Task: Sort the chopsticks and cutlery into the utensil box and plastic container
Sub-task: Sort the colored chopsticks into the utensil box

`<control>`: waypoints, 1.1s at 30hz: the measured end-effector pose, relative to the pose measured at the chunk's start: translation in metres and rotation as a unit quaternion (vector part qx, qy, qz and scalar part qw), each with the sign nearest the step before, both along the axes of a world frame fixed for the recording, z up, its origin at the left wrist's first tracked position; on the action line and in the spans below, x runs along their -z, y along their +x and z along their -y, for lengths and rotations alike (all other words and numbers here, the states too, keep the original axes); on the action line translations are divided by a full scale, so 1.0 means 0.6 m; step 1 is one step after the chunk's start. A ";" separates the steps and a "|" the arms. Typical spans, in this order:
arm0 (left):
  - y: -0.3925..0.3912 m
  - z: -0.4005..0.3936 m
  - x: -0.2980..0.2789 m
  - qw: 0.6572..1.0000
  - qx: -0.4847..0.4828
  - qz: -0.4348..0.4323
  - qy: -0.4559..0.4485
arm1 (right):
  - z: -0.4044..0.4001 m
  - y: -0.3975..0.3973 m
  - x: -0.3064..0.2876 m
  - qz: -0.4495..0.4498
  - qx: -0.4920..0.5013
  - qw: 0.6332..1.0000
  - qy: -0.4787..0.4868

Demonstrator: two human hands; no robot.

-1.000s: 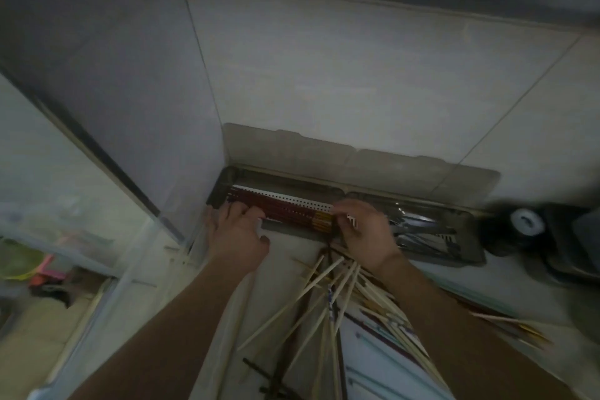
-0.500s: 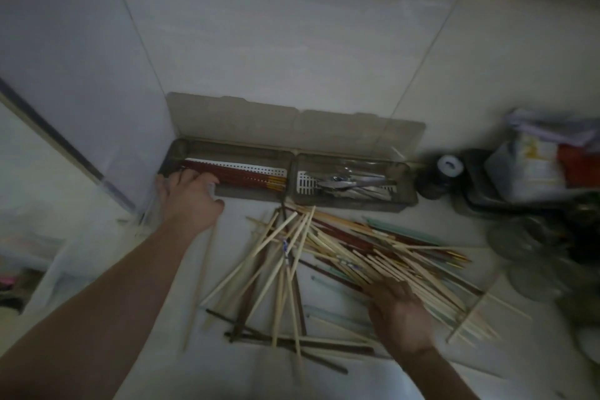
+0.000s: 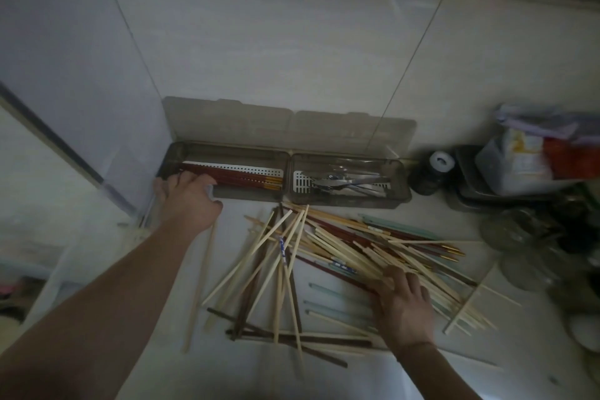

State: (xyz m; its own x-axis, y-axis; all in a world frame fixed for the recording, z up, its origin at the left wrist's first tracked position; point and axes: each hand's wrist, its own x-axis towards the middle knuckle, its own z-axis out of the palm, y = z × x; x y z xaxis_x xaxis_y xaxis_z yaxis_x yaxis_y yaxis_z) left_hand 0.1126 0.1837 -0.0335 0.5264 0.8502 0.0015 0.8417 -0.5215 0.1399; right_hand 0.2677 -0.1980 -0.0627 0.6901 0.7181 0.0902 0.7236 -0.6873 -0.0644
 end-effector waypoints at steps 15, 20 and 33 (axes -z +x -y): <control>0.001 0.003 -0.002 0.999 -0.007 0.028 -0.014 | -0.007 -0.016 0.000 0.030 -0.139 0.990 -0.017; 0.000 0.005 -0.004 0.999 -0.008 0.043 -0.018 | -0.009 -0.011 0.003 0.060 -0.090 0.992 -0.060; -0.002 0.007 -0.010 0.997 -0.005 0.069 -0.026 | -0.032 0.120 -0.086 0.076 -0.205 0.975 0.036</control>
State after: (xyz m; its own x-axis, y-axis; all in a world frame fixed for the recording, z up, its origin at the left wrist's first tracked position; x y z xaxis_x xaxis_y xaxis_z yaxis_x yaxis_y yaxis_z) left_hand 0.1114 0.1797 -0.0275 0.5154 0.8565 0.0290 0.8180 -0.5018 0.2812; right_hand 0.3395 -0.1790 -0.0112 0.3211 0.9188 0.2297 0.9416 -0.3357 0.0268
